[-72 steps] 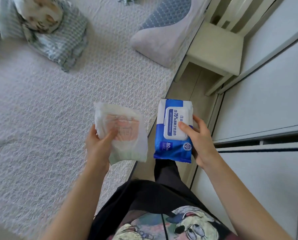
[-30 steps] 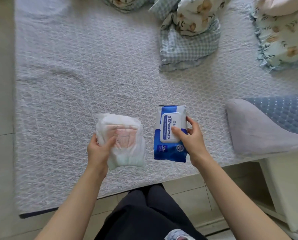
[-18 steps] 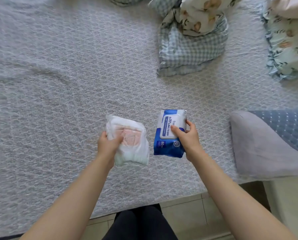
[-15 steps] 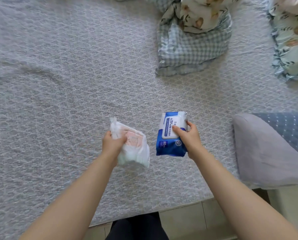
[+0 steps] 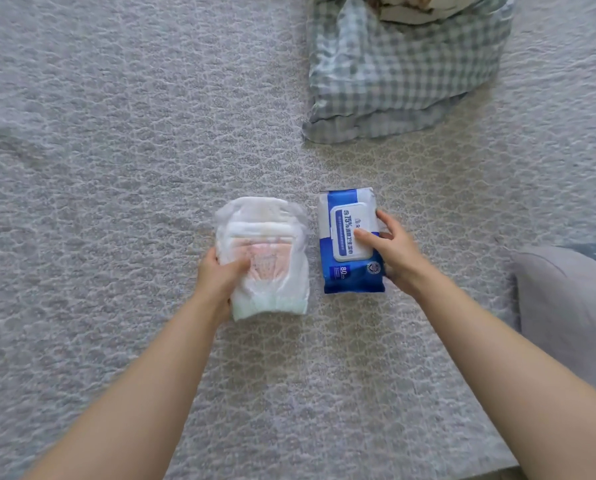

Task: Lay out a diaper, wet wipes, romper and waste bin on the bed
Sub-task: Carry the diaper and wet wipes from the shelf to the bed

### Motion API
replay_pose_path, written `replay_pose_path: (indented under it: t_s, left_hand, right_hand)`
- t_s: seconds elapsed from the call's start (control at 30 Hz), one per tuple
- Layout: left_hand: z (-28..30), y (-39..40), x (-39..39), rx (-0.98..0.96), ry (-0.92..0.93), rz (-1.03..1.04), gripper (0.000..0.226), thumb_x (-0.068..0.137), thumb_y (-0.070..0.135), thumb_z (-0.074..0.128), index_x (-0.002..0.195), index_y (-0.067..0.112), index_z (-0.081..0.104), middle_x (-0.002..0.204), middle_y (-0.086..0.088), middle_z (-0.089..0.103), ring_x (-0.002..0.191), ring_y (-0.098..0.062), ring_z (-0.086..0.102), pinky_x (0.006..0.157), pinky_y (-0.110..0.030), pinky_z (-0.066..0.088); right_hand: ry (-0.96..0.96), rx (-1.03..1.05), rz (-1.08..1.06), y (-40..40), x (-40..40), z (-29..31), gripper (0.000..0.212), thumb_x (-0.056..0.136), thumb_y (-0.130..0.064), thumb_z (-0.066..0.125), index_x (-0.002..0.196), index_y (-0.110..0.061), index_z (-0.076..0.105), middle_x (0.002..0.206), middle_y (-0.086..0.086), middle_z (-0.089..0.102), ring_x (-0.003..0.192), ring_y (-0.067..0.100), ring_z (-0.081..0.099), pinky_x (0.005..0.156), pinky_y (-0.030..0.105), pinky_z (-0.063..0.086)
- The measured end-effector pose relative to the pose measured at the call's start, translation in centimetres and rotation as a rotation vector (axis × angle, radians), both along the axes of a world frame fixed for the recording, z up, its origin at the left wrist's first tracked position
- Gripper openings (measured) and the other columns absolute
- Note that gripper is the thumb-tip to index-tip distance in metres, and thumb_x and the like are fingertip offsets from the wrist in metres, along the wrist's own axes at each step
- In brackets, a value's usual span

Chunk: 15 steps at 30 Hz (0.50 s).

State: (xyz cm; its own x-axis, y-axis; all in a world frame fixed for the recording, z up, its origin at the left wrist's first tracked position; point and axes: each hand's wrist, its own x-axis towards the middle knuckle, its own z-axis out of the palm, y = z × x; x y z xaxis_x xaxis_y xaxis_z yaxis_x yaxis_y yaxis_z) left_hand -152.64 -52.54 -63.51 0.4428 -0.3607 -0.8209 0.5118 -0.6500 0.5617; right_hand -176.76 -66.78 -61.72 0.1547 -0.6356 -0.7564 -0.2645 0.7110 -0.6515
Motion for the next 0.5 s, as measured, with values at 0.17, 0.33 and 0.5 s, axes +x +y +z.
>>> replay_pose_path:
  t_s: [0.17,0.33,0.5]
  left_hand:
    - [-2.7,1.7,-0.5,0.11,-0.084,-0.057,0.035,0.085,0.012,0.07,0.118,0.017,0.057,0.107,-0.009,0.069,0.089,-0.029,0.069,0.078,-0.052,0.058]
    - [-2.5,0.9,-0.7,0.083,-0.12,-0.056,0.034,0.085,0.008,0.07,0.115,0.018,0.056,0.106,-0.008,0.068,0.091,-0.028,0.068,0.082,-0.052,0.057]
    - [-2.7,-0.6,-0.6,0.081,-0.133,-0.075,0.039,0.086,0.009,0.07,0.121,0.017,0.055,0.11,-0.008,0.067,0.092,-0.028,0.069,0.08,-0.052,0.058]
  right_hand:
    - [-0.063,0.047,0.057,0.6,-1.7,-1.3,0.056,0.09,-0.018,0.065,0.139,-0.031,0.042,0.119,0.007,0.066,0.096,0.023,0.071,0.074,0.043,0.06]
    - [-0.091,0.082,0.124,0.2,-3.0,-1.7,0.052,0.09,-0.018,0.064,0.137,-0.033,0.047,0.124,0.004,0.066,0.102,0.023,0.07,0.08,0.046,0.059]
    - [-0.061,0.078,0.173,-0.2,-3.6,-1.9,0.061,0.087,-0.024,0.069,0.141,-0.034,0.043,0.127,0.004,0.062,0.108,0.024,0.067,0.08,0.044,0.059]
